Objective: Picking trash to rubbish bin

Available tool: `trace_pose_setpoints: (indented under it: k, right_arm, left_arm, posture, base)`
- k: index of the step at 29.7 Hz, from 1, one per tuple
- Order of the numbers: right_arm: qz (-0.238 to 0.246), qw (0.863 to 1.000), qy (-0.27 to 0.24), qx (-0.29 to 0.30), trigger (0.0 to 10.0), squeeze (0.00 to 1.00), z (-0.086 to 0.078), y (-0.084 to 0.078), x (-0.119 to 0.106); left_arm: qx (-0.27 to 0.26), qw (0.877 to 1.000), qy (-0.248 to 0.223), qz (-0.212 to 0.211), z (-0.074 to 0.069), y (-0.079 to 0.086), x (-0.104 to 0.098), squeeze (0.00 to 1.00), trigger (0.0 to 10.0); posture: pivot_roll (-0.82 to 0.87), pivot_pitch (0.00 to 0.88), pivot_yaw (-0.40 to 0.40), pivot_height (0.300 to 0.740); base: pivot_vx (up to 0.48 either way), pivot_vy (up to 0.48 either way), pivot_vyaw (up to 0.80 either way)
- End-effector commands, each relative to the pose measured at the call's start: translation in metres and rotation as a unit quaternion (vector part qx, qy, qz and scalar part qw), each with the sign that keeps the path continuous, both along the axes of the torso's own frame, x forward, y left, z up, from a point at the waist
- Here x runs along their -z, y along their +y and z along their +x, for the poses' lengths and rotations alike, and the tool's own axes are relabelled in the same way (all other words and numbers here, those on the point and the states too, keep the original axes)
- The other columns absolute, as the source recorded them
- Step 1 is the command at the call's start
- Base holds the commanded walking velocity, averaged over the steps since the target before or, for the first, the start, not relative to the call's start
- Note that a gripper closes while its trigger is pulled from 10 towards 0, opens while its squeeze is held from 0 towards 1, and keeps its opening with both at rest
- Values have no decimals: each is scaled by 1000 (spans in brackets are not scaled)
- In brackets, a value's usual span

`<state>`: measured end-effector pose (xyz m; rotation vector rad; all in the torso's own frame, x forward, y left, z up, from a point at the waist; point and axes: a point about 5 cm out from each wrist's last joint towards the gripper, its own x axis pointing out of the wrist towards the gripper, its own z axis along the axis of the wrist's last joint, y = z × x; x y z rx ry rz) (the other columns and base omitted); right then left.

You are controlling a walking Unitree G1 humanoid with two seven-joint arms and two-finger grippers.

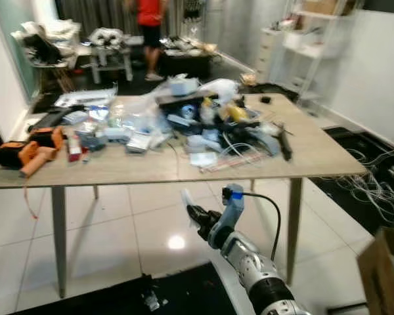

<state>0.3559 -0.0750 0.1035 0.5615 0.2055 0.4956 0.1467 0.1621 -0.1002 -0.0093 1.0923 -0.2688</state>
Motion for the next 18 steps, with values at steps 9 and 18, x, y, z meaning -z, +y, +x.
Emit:
trace_pose_setpoints:
  k: [9, 18]
  right_arm:
    - [-15, 999, 8, 48, 10000, 0, 4, -14, 3]
    - [-23, 997, 5, 77, 10000, 0, 8, -27, 1]
  left_arm:
    - [11, 1000, 12, 8, -7, 1, 3, 0, 10000]
    - [20, 1000, 14, 8, -7, -1, 3, 0, 10000]
  posture:
    - [-117, 89, 35, 740]
    - [-127, 91, 36, 740]
  base:
    - [0, 0, -781]
    - [0, 0, -781]
